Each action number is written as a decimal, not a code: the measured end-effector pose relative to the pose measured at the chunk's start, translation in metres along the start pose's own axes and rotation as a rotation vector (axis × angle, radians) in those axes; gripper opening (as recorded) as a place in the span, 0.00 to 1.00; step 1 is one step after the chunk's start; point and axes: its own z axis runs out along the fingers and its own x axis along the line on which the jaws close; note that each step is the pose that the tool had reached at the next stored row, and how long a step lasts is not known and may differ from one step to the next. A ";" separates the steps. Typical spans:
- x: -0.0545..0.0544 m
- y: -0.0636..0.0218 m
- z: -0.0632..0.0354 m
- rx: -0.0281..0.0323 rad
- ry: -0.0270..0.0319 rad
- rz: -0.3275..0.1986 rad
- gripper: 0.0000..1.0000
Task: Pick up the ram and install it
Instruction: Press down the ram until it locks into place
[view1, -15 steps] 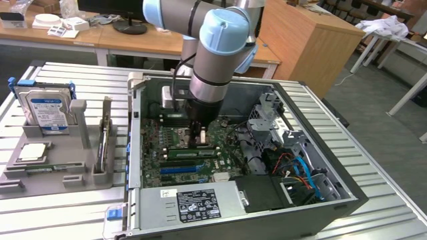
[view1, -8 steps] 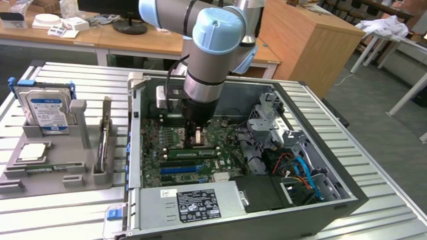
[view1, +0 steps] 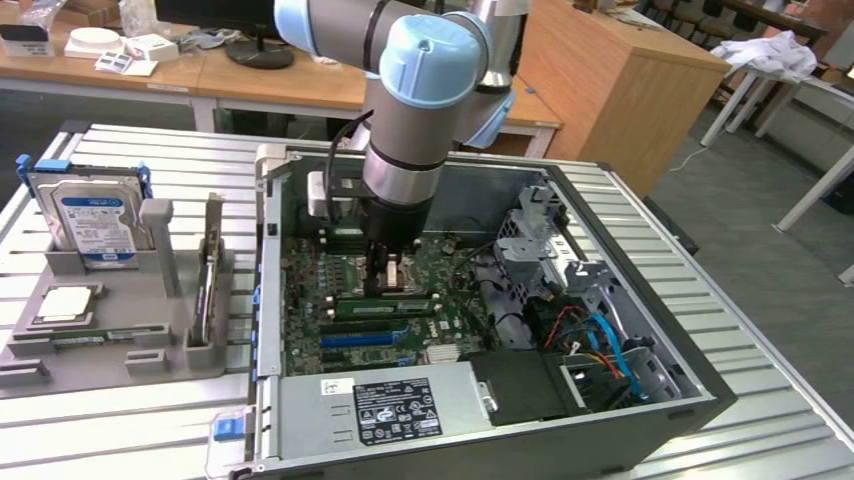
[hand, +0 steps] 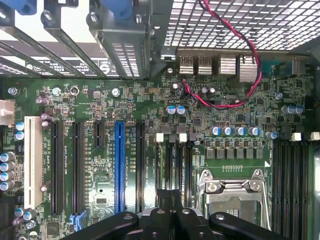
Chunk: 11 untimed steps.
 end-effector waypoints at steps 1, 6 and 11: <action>0.000 0.0000 0.0000 0.0000 0.0000 0.000 0.11; 0.002 0.0000 -0.0001 0.0000 0.0001 0.000 0.11; 0.003 0.0000 -0.0002 0.0000 0.0001 0.000 0.11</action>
